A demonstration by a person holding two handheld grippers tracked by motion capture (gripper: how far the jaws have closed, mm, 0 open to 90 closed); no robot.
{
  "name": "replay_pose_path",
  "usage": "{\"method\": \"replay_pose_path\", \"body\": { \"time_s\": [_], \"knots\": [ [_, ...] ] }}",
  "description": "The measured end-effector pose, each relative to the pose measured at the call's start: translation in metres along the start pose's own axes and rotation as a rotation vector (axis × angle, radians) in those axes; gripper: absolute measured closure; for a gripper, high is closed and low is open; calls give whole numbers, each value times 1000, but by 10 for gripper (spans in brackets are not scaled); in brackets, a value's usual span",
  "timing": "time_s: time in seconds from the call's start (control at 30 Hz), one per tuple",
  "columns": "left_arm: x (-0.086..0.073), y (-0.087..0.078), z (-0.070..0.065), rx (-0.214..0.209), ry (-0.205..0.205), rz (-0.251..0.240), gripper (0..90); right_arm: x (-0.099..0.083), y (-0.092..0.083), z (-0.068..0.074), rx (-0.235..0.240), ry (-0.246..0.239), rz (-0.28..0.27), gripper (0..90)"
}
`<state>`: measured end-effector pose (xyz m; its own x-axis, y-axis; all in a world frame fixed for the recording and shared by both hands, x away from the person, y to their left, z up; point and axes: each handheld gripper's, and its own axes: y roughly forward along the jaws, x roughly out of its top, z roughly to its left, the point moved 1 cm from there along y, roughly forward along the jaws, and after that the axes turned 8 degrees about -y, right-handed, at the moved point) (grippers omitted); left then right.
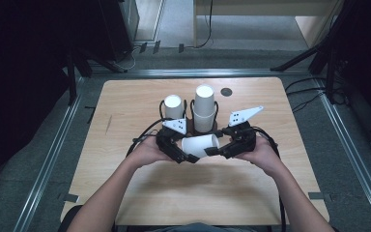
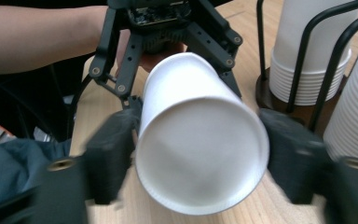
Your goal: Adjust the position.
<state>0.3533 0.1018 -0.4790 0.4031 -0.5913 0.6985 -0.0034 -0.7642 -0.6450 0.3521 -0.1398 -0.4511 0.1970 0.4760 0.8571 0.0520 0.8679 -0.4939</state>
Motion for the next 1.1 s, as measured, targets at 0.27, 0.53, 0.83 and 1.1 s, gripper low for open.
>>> {"method": "replay_pose_path", "body": {
  "time_s": [0.27,0.53,0.83,1.1],
  "knots": [
    [0,-16,1,60,-2,39,239,-6,4,1,-37,-25,73,236],
    [7,-20,5,87,3,82,242,-8,11,4,-54,-73,136,237],
    [13,-13,9,116,32,164,242,-10,14,4,-64,-85,147,240],
    [11,-1,8,97,50,230,241,-11,18,3,-67,-96,169,240]
  ]
}}
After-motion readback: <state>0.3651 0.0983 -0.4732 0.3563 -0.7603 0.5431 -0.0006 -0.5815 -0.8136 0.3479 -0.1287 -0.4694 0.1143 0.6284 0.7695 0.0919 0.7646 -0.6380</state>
